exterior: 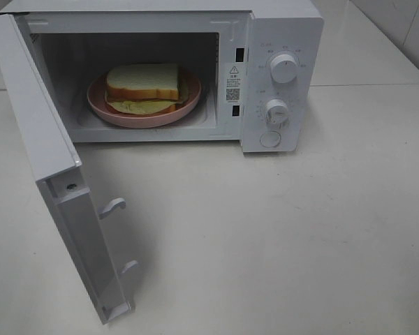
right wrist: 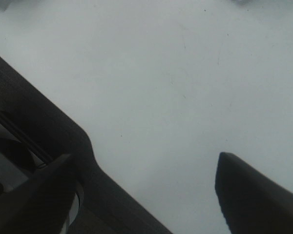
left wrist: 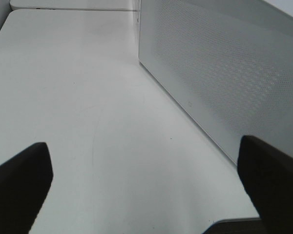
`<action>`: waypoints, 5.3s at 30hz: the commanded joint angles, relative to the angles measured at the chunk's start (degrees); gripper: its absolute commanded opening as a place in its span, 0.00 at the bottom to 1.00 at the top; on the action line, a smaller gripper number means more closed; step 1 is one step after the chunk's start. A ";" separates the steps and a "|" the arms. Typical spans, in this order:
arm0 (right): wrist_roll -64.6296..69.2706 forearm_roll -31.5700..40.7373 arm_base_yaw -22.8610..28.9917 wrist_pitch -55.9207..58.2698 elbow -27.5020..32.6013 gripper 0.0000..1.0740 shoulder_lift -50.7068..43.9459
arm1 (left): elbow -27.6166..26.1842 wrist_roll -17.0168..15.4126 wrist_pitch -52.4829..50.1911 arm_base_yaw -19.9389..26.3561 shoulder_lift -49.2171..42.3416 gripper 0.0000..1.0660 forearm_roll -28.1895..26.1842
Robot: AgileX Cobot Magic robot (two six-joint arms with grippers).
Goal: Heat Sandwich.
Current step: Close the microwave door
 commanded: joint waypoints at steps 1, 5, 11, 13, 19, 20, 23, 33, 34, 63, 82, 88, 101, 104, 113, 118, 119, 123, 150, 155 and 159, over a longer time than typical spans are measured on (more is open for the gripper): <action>1.03 0.11 0.17 2.81 0.23 0.71 -1.89 | 0.23 -0.34 -0.46 0.06 -0.92 0.92 -0.11; 2.01 -0.06 0.17 6.30 0.63 0.71 -5.10 | 0.23 -0.34 -0.46 0.06 -0.92 0.92 -0.11; 3.32 -0.23 -0.52 6.30 4.53 0.71 -10.89 | 0.23 -0.34 -0.46 0.06 -0.92 0.92 -0.11; 3.21 -0.34 -4.98 5.90 7.39 0.71 -13.92 | 0.23 -0.34 -0.46 0.06 -0.92 0.92 -0.11; 1.03 -0.52 -16.79 1.72 10.94 0.71 -20.34 | 0.23 -0.34 -0.46 0.06 -0.92 0.92 -0.11; 1.03 -0.52 -16.79 1.72 10.94 0.71 -20.34 | 0.23 -0.34 -0.46 0.06 -0.92 0.92 -0.11; 2.18 -0.06 -22.63 -0.97 12.38 0.71 -25.44 | 0.23 -0.34 -0.46 0.06 -0.92 0.92 -0.11; 3.50 3.15 -32.77 -4.93 16.21 0.71 -34.21 | 0.23 -0.34 -0.46 0.06 -0.92 0.92 -0.11; 3.50 3.15 -32.77 -4.93 16.21 0.71 -34.21 | 0.23 -0.34 -0.46 0.06 -0.92 0.92 -0.11; 2.01 6.19 -39.94 -6.93 17.59 0.71 -45.26 | 0.23 -0.34 -0.46 0.06 -0.29 0.92 -0.11; 2.01 6.19 -39.94 -6.93 17.59 0.70 -45.26 | 0.23 -0.34 -0.46 0.06 -0.29 0.92 -0.11; 2.01 6.19 -39.94 -6.93 17.59 0.70 -45.26 | 0.23 -0.34 -0.46 0.06 -0.29 0.92 -0.11; 2.01 6.19 -39.94 -6.93 17.59 0.70 -45.26 | 0.23 -0.86 -0.46 0.06 -0.29 0.92 0.52; 2.01 6.19 -39.94 -6.93 17.59 0.70 -45.26 | 0.17 -0.86 -0.46 0.06 -0.29 0.92 0.52; 2.01 6.19 -39.94 -6.93 17.59 0.70 -45.26 | -2.06 -0.86 -4.64 0.06 4.47 0.89 0.69; 2.01 6.19 -39.94 -6.93 17.59 0.70 -45.26 | -2.06 -0.86 -9.63 0.06 10.83 0.76 0.69; 2.01 6.19 -39.94 -6.93 17.59 0.70 -45.26 | -2.06 -0.86 -10.54 0.06 11.97 0.72 0.69; 2.01 6.19 -39.94 -6.93 17.59 0.70 -45.26 | -2.06 -0.86 -14.67 0.06 18.33 0.47 0.69; 2.01 6.19 -39.94 -6.93 17.59 0.70 -45.26 | 16.39 1.66 -82.45 0.06 53.06 0.00 2.64; 2.01 6.19 -39.94 -6.93 17.59 0.70 -45.26 | 17.53 1.66 -92.53 0.06 60.16 0.00 2.64; 2.01 6.19 -39.94 -6.93 17.59 0.70 -45.26 | 17.53 1.66 -96.31 0.06 64.86 0.00 5.84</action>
